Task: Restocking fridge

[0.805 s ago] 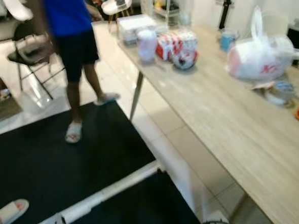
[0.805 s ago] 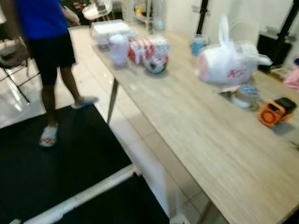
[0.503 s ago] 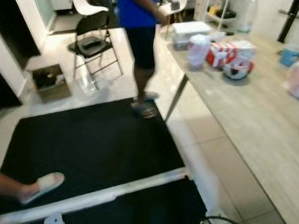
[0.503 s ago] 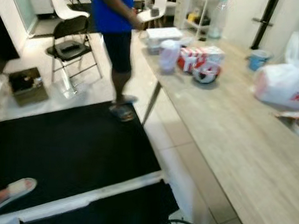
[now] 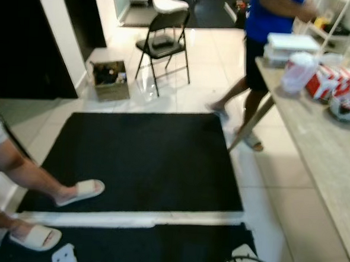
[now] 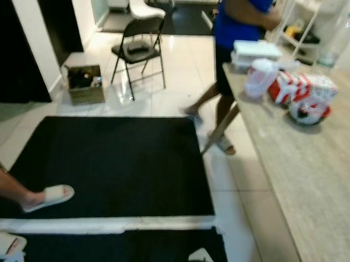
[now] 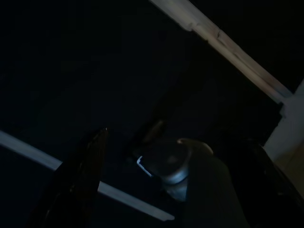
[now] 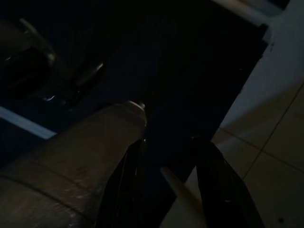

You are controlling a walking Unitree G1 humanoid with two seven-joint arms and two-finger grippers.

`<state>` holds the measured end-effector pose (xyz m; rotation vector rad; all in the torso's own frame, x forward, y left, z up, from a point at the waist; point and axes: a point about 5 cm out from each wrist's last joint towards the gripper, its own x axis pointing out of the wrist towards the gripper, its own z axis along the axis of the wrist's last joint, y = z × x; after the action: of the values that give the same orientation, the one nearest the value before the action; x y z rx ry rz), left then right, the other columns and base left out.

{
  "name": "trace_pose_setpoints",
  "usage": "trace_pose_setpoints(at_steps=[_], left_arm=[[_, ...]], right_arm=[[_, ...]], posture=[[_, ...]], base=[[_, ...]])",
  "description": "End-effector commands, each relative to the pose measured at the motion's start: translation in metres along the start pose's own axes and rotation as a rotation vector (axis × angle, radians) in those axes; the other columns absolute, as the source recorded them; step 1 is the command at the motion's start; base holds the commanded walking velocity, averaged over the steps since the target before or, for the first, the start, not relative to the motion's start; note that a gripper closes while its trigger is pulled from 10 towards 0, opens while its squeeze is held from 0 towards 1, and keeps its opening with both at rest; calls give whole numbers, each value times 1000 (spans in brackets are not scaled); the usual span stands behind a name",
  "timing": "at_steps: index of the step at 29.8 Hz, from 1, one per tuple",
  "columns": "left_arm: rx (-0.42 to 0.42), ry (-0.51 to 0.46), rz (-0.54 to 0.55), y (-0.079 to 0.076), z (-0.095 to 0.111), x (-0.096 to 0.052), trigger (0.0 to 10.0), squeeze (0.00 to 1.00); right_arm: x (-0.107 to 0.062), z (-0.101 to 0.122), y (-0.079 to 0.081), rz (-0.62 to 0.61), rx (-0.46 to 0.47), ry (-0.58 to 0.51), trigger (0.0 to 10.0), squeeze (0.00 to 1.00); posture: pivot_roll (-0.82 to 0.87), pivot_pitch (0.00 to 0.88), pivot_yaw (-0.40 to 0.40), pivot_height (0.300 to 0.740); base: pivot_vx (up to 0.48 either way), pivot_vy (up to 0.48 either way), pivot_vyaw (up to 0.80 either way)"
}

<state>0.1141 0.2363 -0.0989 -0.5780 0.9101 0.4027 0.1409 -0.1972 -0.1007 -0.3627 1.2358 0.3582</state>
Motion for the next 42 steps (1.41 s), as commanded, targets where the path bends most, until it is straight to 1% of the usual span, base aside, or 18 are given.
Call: trace_pose_setpoints(at_steps=[1,4,22,26,32,38,39,40,42], left_arm=[[2,20,6,1,-5,-1,10000,0],[6,30,-14,0,-6,-1,10000,0],[8,41,-24,-1,-8,-1,10000,0],[10,44,-28,-2,-8,-1,10000,0],[13,45,-32,-3,-9,-1,10000,0],[15,46,-36,-3,-9,0,10000,0],[16,47,-35,-3,-9,0,10000,0],[20,48,-4,-1,-9,-1,10000,0],[10,45,2,-1,-9,-1,10000,0]], right_arm=[[0,-2,1,-2,15,2,10000,0],[0,-3,2,3,7,8,10000,0],[0,-3,3,12,29,1,10000,0],[-1,-11,2,13,32,9,10000,0],[-1,-17,2,16,34,14,10000,0],[-1,-19,2,15,40,18,10000,0],[-1,-19,2,18,29,25,10000,0],[-1,-20,3,22,32,35,10000,0],[-1,-21,3,23,34,36,10000,0]], posture=[[12,0,19,740],[12,0,20,740],[11,0,20,740],[11,0,20,740],[12,0,22,740],[13,0,20,740],[13,0,20,740],[14,0,21,740],[14,0,21,740]], base=[[0,0,0],[274,0,0],[480,0,0],[480,0,0],[480,0,0],[480,0,0],[480,0,-606],[0,0,-781],[0,0,-781]])
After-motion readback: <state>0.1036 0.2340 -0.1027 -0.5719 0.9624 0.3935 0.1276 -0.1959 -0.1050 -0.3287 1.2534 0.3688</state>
